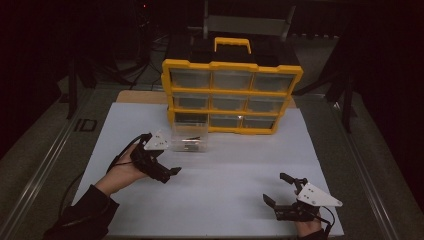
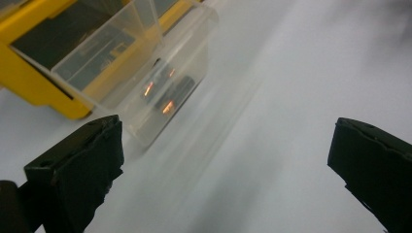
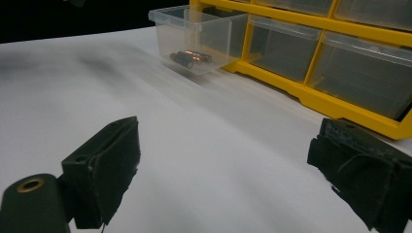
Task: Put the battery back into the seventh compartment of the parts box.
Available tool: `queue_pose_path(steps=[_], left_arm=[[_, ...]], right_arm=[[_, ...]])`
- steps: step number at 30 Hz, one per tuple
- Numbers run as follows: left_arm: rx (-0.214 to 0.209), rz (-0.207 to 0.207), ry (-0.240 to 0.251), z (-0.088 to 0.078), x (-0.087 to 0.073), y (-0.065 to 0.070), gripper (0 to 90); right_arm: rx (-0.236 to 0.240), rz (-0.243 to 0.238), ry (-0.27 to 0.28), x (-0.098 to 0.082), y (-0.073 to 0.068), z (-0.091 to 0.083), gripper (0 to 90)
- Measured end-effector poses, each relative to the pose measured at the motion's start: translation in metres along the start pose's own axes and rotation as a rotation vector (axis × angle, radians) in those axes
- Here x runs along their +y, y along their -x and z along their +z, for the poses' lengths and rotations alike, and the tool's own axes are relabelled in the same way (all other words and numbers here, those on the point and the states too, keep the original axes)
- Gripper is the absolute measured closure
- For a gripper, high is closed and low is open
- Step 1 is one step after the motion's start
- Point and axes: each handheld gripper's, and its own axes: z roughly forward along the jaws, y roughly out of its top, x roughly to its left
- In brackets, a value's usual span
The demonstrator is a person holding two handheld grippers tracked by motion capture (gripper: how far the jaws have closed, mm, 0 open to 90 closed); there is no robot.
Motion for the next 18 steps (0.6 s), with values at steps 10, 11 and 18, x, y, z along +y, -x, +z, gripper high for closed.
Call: queue_pose_path(steps=[10,11,18], left_arm=[[0.027,-0.035,0.044,0.002,-0.020,0.024,0.0],[0.026,-0.037,0.051,0.003,-0.022,0.027,0.0],[0.047,-0.043,0.092,0.007,-0.032,0.040,0.0]], right_arm=[[0.002,0.000,-0.003,0.000,-0.001,0.001,9.2],[0.002,-0.001,-0.003,0.000,-0.001,0.001,9.2],[0.002,-0.001,-0.001,0.000,0.000,0.001,9.2]])
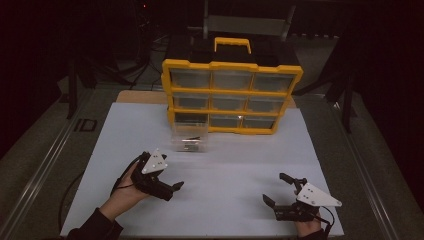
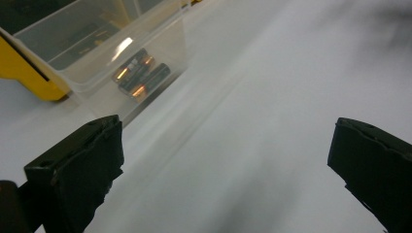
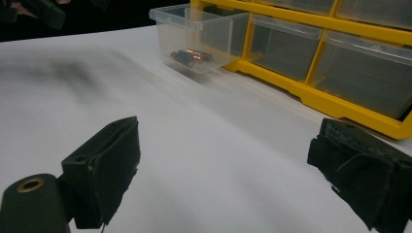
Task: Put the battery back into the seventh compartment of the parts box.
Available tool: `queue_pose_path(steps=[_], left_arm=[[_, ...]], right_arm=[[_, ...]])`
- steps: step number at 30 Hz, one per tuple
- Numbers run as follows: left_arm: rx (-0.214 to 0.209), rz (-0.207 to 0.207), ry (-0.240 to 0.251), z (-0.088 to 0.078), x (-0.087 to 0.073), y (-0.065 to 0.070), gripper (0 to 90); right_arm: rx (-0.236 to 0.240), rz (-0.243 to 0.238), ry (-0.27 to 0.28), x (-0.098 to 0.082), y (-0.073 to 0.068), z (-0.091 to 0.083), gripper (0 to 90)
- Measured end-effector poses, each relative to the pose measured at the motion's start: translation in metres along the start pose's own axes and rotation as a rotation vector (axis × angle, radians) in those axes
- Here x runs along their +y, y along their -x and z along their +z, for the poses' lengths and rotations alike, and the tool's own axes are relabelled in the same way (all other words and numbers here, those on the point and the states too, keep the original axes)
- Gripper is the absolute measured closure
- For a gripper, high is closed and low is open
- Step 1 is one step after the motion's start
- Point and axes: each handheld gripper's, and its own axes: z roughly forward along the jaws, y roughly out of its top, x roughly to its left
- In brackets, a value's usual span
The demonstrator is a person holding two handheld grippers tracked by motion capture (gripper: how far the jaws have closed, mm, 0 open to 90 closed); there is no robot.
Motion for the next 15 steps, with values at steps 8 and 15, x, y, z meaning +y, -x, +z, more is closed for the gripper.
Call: queue_pose_path(steps=[8,15], left_arm=[[0.025,-0.018,0.037,-0.003,-0.017,0.005,0.0],[0.048,-0.065,0.034,-0.001,-0.036,0.000,0.0]], right_arm=[[0.000,0.000,0.000,0.000,0.000,0.000,9.2],[0.001,0.000,-0.003,0.000,0.000,0.001,9.2]])
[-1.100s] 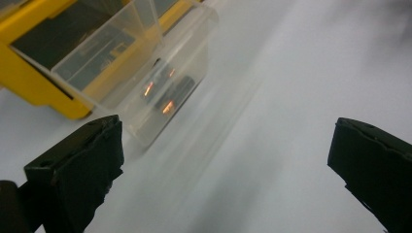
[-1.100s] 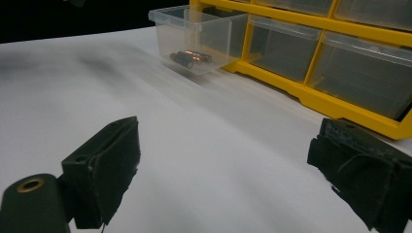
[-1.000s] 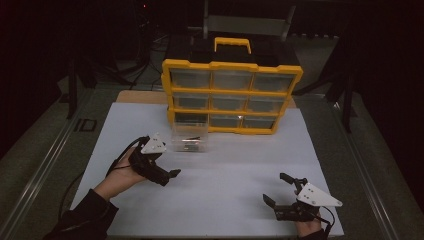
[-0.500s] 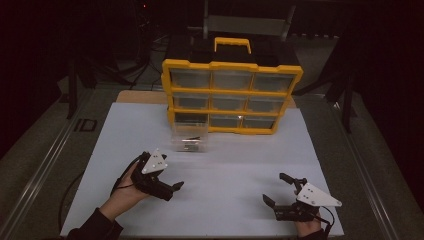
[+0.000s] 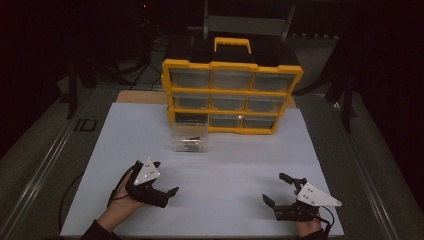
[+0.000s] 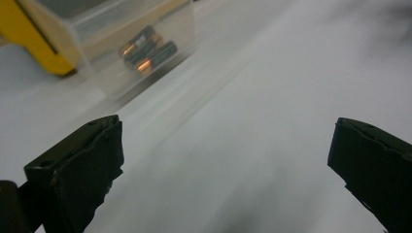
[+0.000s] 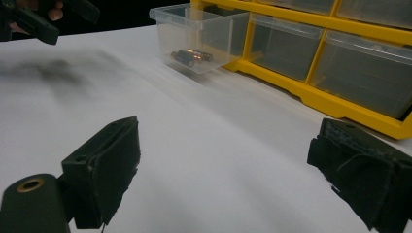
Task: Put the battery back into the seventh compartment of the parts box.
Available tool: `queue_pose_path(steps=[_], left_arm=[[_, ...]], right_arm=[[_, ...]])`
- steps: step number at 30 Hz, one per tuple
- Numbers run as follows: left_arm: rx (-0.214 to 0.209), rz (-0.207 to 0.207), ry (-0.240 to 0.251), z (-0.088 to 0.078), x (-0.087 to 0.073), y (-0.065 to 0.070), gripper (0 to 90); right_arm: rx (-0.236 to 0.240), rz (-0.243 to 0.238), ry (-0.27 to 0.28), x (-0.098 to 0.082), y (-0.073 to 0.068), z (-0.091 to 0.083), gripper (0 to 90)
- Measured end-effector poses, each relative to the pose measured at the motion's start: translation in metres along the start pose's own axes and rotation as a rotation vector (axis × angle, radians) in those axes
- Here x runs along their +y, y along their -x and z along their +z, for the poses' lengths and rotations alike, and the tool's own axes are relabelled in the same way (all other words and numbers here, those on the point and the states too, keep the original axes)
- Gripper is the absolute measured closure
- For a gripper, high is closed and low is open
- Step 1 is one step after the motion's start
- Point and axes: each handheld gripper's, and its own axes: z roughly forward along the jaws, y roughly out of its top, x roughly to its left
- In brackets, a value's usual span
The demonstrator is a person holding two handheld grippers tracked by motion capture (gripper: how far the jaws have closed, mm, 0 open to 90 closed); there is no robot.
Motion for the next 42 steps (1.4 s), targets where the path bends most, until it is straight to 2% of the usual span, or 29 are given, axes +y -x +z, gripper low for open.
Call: queue_pose_path(steps=[3,6,9,11,14,20,25,29,38,42], left_arm=[[0.033,-0.023,0.009,-0.001,-0.008,-0.004,0.0],[0.063,-0.023,0.001,0.000,-0.015,-0.004,0.0],[0.071,-0.029,-0.001,0.001,-0.022,-0.007,0.0],[0.078,-0.036,0.021,0.001,-0.026,-0.011,0.0],[0.110,-0.061,0.070,0.002,-0.032,-0.015,0.0],[0.098,-0.082,0.058,0.008,-0.037,-0.020,0.0],[0.060,-0.102,0.053,0.010,-0.039,-0.021,0.0],[0.030,-0.111,0.029,0.013,-0.040,-0.021,0.0],[0.033,-0.133,0.055,0.011,-0.039,-0.020,0.0],[-0.001,-0.138,0.063,0.012,-0.039,-0.019,0.0]], right_arm=[[-0.001,-0.001,0.000,0.000,0.000,0.000,9.2],[-0.001,-0.001,0.000,0.000,0.000,-0.001,9.2],[0.000,-0.002,0.001,0.000,0.000,-0.001,9.2],[0.001,-0.003,0.002,0.000,-0.001,-0.001,9.2],[0.002,-0.003,0.001,0.000,-0.001,-0.001,9.2],[0.008,-0.005,-0.004,0.000,-0.001,0.001,9.2],[0.010,0.000,-0.007,-0.001,-0.001,0.001,9.2],[0.013,-0.002,-0.009,-0.001,-0.001,0.002,9.2],[0.014,-0.001,-0.011,-0.001,-0.001,0.002,9.2],[0.013,0.001,-0.011,-0.002,0.000,0.002,9.2]])
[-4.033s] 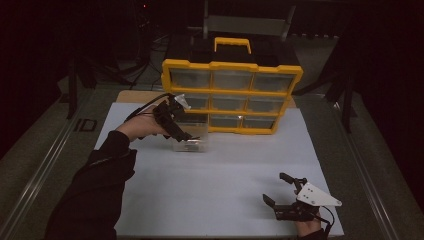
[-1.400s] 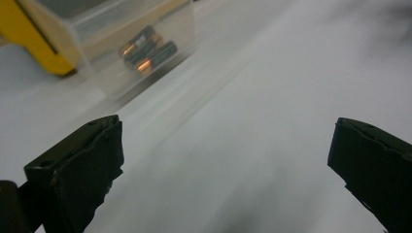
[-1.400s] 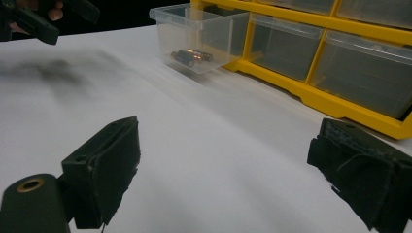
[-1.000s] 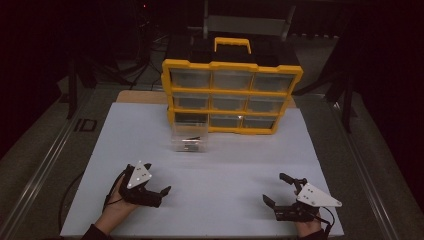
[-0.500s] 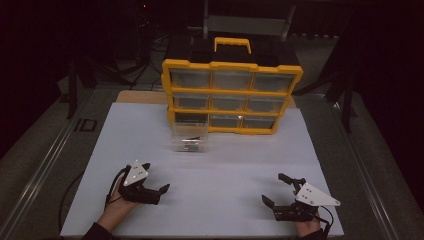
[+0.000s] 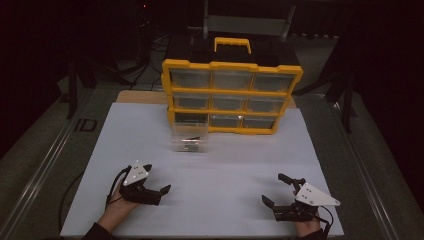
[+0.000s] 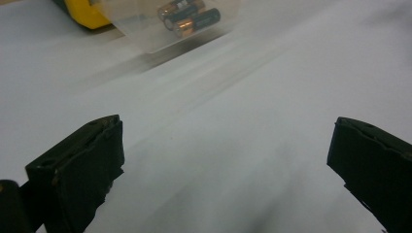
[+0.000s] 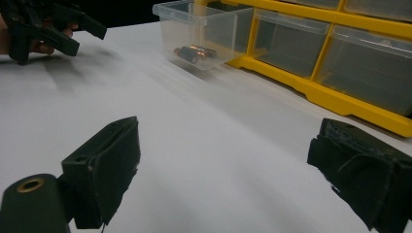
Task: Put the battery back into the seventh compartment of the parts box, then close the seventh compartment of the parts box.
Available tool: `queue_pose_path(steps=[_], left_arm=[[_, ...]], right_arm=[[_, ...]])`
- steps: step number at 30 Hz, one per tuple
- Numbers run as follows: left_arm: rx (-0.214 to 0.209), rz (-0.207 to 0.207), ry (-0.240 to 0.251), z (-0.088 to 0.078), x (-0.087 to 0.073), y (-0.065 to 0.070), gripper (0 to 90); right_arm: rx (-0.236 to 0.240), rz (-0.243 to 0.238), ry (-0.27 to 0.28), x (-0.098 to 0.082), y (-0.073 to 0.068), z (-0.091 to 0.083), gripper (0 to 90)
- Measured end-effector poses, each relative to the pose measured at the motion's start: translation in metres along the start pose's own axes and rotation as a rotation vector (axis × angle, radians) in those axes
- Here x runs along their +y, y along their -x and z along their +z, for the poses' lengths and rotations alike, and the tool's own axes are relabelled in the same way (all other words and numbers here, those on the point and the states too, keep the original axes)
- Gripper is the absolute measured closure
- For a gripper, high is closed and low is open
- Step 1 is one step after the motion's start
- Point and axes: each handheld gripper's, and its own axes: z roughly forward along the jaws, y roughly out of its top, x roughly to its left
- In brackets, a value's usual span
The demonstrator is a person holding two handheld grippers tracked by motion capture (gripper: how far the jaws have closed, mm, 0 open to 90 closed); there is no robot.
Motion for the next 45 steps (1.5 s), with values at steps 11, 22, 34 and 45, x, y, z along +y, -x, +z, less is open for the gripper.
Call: queue_pose_path(steps=[11,22,34,45], left_arm=[[-0.010,-0.008,0.031,-0.001,0.003,0.005,0.0],[-0.006,-0.022,0.056,-0.006,0.015,0.008,0.0],[0.009,-0.025,0.048,-0.020,0.046,0.015,2.1],[0.045,0.001,0.055,-0.022,0.075,0.025,0.1]], right_arm=[[-0.002,-0.002,0.000,0.001,-0.001,0.000,9.2],[-0.002,-0.002,-0.005,0.001,-0.001,0.001,9.2],[-0.008,-0.003,-0.006,0.001,-0.001,0.001,9.2],[-0.007,-0.003,-0.002,0.001,-0.001,0.000,9.2]])
